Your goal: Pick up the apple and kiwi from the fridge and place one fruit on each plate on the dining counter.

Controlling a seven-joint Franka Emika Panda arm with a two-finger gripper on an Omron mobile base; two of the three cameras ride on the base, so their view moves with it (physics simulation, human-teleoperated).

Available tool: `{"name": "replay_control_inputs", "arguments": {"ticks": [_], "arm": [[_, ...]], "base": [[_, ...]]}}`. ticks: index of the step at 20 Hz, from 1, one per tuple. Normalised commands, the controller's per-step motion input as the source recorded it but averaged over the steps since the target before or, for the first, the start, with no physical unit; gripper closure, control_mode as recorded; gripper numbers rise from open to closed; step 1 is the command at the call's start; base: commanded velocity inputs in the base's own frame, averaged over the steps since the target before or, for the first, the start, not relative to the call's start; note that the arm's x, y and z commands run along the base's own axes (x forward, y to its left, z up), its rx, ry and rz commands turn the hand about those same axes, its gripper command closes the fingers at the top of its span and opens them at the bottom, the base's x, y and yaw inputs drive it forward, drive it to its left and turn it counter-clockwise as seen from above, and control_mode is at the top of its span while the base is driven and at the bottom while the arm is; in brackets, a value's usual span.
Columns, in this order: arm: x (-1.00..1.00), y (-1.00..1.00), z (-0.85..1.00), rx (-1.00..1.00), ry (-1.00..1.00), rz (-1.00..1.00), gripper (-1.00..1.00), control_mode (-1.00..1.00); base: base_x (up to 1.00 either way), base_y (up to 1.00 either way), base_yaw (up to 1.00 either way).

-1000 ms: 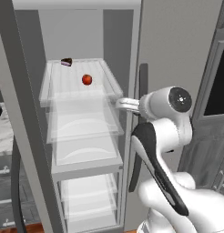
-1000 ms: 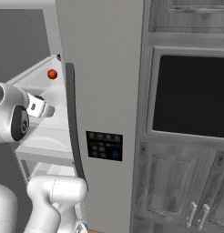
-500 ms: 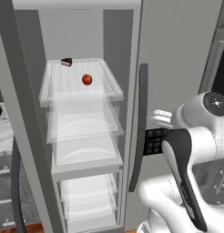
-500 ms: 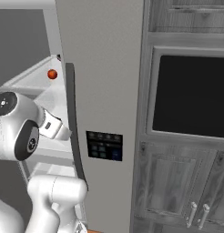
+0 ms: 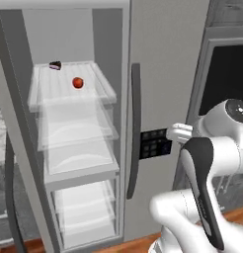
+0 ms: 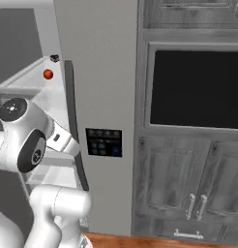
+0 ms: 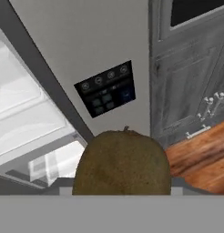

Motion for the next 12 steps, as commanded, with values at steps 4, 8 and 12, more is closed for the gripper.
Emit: {"name": "replay_control_inputs", "arguments": {"ticks": [4, 8, 12], "arm": [[0.00, 0.00, 0.00, 0.00, 0.00, 0.00, 1.00, 1.00], [0.00, 0.00, 0.00, 0.00, 0.00, 0.00, 1.00, 1.00], [0.00, 0.00, 0.00, 0.00, 0.00, 0.00, 1.00, 1.00]], "base": [[-0.36, -0.62, -0.59], [-0.02, -0.57, -0.68], [0.00, -0.49, -0.71]]}}
